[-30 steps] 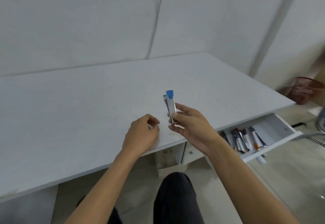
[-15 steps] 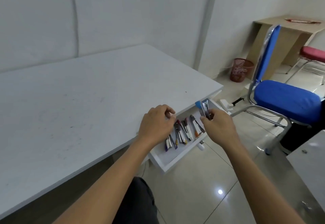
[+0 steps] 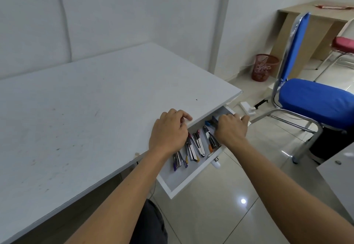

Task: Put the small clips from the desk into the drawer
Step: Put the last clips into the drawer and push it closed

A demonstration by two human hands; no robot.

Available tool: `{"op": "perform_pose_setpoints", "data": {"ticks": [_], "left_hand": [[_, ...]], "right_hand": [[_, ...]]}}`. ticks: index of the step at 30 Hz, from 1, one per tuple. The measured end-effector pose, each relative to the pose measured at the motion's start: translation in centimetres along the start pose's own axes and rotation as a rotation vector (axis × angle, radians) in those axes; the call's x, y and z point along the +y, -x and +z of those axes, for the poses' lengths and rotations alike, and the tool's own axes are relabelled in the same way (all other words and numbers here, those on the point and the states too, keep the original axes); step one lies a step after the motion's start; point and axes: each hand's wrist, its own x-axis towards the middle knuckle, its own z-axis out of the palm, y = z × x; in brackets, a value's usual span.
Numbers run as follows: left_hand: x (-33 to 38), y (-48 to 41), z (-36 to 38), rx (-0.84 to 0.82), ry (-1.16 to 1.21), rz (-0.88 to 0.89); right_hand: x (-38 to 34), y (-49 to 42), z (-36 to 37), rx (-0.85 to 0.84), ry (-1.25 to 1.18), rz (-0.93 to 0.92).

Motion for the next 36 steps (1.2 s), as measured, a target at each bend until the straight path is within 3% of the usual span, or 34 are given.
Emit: {"op": "perform_pose_setpoints", "data": {"ticks": [2,7,10,14,17,20,26,36], "left_hand": [[0.1,0.0,0.0,0.012,-0.004,-0.003],[0.1,-0.1,0.0,0.029,-0.018,0.014],[-0.1,0.0,-0.1,0.02,-0.051,0.012],[-0.2,0.8,-0.3,0.02,-0.179,0.016],[-0.7,1.2,-0.9,-0.134,-0.207,0.061],[-1.6,2.2,-1.2,-0.259,-0.329,0.12],[-1.8,2.9,-1.8,-0.274,-0.324,0.144],[-1.8,2.7,-1.6,-0.257,-0.31,0.134]], "right_hand": [[0.1,0.3,0.1,0.033,-0.07,0.02],[0.1,4.9,0.9,0.294,-0.605,0.053],[-0.8,8.9,2.1,0.345,-0.782,0.087],[-1.2,12.1,4.4,0.248,-1.033,0.232],[-1.6,13.1,5.4,0.082,-1.237,0.344],[-1.6,13.3,5.8,0.033,-1.291,0.311],[-0.5,14.3,8.0,-0.121,-1.344,0.087],[-4.6,12.5,7.6,0.042,-1.408,0.096]]}}
